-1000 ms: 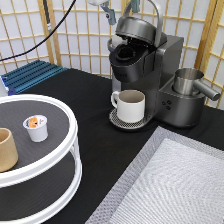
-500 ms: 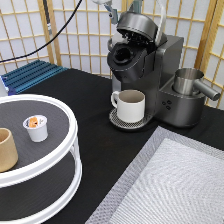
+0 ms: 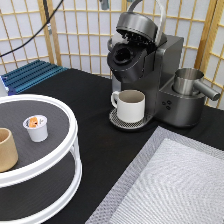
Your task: Make coffee
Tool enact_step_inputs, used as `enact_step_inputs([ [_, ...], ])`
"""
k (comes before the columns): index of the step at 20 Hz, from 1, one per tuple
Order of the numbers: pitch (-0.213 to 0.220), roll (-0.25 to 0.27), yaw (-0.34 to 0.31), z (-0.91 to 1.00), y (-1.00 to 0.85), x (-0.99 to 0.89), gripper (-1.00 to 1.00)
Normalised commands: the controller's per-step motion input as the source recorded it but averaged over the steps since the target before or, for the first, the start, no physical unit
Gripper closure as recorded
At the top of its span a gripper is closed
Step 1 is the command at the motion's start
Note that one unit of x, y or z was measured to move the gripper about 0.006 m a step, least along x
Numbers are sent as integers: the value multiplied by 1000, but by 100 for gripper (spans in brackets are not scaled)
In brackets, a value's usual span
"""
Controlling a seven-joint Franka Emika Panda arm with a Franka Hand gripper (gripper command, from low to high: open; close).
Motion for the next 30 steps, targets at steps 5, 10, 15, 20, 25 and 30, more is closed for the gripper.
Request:
enact_step_inputs([
  [5, 97, 77, 5, 271, -1000, 86, -100],
  [10, 37, 78, 0, 35, -1000, 9, -100],
  [15, -13, 28, -14, -34, -987, 0, -100],
  [20, -101, 0, -155, -104, -642, -13, -100],
  [25, -32, -7, -351, -145, -86, -33, -100],
  [30, 0, -46, -375, -236, 0, 0, -100],
])
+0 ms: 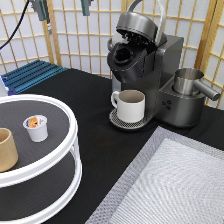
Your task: Make coffee
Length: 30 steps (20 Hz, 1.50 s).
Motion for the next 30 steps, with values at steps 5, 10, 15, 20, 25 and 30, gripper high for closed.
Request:
enact_step_inputs([
  [5, -5, -83, -369, -293, -7, 0, -100],
  [10, -58, -133, -294, -266, -148, -55, -100],
  [15, -84, -81, -218, -246, -367, -307, -100],
  [20, -121, 10, -114, -219, -438, -602, -100],
  [25, -84, 15, 0, -354, -415, -806, -100],
  [30, -129, -31, 7, -601, -81, -811, -100],
])
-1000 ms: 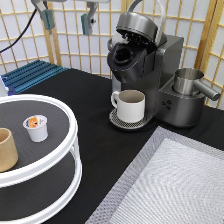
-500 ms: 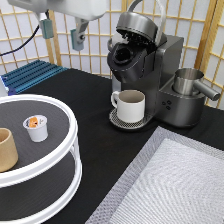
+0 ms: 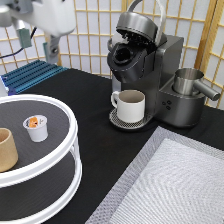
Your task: Make coffee
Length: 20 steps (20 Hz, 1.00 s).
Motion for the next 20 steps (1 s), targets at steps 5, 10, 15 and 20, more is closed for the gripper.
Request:
enact_step_inputs([
  [5, -182, -101, 52, -169, -6, -225, -100],
  [10, -144, -144, 85, -238, -66, -101, -100],
  [15, -108, -228, 243, -447, -14, -158, -100],
  [20, -22, -89, 247, -341, -42, -382, -100],
])
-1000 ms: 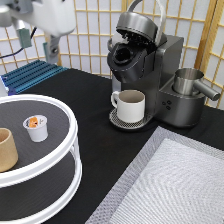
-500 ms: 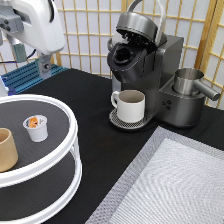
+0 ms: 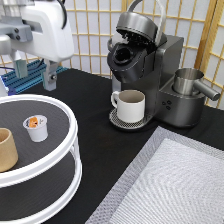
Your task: Make coffee
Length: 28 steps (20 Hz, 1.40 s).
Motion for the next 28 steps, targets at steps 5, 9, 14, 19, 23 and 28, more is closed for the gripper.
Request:
enact_step_inputs([
  [5, -15, 10, 217, -286, -135, -392, -100],
  [9, -68, 51, 121, -85, -203, -166, -100],
  [14, -81, 60, 3, -32, -185, 91, -100],
  [19, -62, 27, -69, -205, -46, 117, -100],
  [23, -5, 33, -104, -304, -11, 41, -100],
  [28, 0, 23, -104, -194, 9, -16, -100],
])
